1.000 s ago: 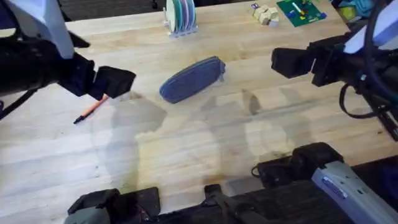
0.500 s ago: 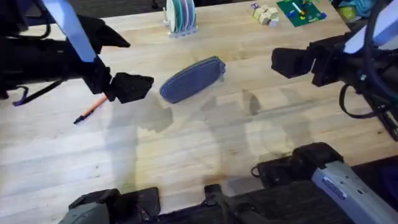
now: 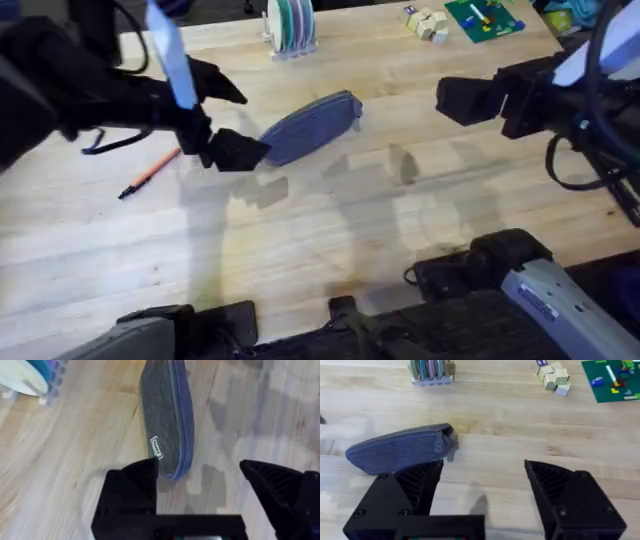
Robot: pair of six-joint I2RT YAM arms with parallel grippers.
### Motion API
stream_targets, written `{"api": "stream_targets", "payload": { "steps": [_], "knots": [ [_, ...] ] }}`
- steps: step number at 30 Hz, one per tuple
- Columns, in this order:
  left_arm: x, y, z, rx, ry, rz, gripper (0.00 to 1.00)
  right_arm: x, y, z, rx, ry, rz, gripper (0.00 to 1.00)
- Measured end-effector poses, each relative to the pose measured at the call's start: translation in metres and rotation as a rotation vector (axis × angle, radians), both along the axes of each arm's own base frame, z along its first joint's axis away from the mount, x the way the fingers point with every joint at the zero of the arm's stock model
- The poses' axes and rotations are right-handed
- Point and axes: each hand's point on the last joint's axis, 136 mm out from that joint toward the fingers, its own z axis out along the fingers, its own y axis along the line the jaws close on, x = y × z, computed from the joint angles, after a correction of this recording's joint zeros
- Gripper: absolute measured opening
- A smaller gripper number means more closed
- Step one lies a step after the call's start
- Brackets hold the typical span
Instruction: Unzip the bag, pick up the pens from the table one at a time and place them inside, then zip the bag closed.
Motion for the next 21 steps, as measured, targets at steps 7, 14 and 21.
{"api": "stream_targets", "payload": {
  "steps": [7, 14, 21],
  "knots": [
    [0.007, -0.014, -0.031, 0.014, 0.048, -0.063, 0.993, 0.000, 0.000, 0.000, 0.000, 0.000, 0.000, 0.998],
    [0.016, -0.021, -0.055, 0.004, 0.079, -0.089, 0.993, 0.000, 0.000, 0.000, 0.000, 0.000, 0.000, 0.998],
    [0.018, -0.022, -0.072, -0.001, 0.124, -0.094, 0.993, 0.000, 0.000, 0.000, 0.000, 0.000, 0.000, 0.998]
  ]
}}
